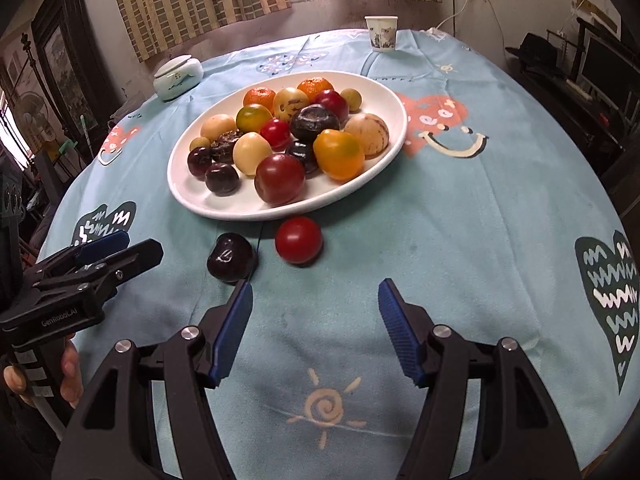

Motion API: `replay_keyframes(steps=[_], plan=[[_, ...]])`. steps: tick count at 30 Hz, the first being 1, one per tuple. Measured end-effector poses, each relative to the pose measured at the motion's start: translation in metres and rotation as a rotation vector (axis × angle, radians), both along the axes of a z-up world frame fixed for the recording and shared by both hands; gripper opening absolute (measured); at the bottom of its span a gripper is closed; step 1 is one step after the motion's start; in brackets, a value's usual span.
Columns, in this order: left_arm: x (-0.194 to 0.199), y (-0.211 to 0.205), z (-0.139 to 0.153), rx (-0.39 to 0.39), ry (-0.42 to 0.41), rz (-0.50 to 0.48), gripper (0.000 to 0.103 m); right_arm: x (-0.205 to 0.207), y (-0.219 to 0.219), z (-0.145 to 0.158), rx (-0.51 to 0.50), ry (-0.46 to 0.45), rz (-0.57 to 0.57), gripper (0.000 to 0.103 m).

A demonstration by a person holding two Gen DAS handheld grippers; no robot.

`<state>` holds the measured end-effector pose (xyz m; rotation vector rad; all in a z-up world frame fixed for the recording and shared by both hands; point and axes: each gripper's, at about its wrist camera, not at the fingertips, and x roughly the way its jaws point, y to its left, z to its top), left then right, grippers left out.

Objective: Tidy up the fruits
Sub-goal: 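Move both open tools back toward the last two fruits, then grasp a dark purple plum with the left tool while the right grasps a red tomato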

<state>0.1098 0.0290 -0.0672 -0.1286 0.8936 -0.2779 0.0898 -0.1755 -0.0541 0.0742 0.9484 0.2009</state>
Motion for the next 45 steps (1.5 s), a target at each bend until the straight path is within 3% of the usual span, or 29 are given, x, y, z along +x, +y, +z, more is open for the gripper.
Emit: replay_keyframes(steps=[12, 15, 16, 17, 23, 26, 31, 34, 36, 40, 45], plan=[[-0.001, -0.003, -0.001, -0.003, -0.002, -0.024, 0.085, 0.036, 0.014, -0.021, -0.023, 0.006, 0.024, 0.064], [-0.001, -0.004, 0.000, -0.012, -0.004, -0.038, 0.085, 0.047, 0.016, -0.029, 0.000, 0.034, 0.039, 0.046], [-0.001, -0.005, 0.001, -0.014, -0.009, -0.040, 0.085, 0.047, 0.016, -0.030, -0.003, 0.019, 0.039, 0.033], [-0.002, -0.006, 0.002, -0.015, -0.016, -0.043, 0.085, 0.049, 0.018, -0.030, 0.011, 0.021, 0.057, 0.032], [-0.006, -0.021, 0.005, 0.010, -0.031, -0.102, 0.085, 0.028, 0.007, -0.015, 0.023, -0.005, 0.047, 0.032], [-0.001, -0.039, 0.002, 0.086, -0.004, -0.126, 0.085, 0.015, -0.012, -0.006, 0.037, -0.026, 0.016, 0.032], [0.010, -0.061, -0.002, 0.088, 0.038, -0.162, 0.083, 0.002, -0.041, -0.001, 0.100, -0.027, -0.017, 0.032], [0.013, -0.080, -0.008, 0.141, 0.039, -0.200, 0.066, -0.003, -0.052, 0.001, 0.143, -0.033, -0.021, 0.032], [0.017, -0.092, -0.016, 0.171, 0.063, -0.230, 0.043, -0.006, -0.057, 0.001, 0.154, -0.038, -0.026, 0.032], [0.017, -0.100, -0.021, 0.224, 0.028, -0.235, 0.036, -0.010, -0.064, 0.001, 0.171, -0.039, -0.035, 0.032], [0.011, -0.094, -0.015, 0.181, 0.003, -0.229, 0.033, -0.012, -0.062, 0.004, 0.176, -0.045, -0.029, 0.032]])
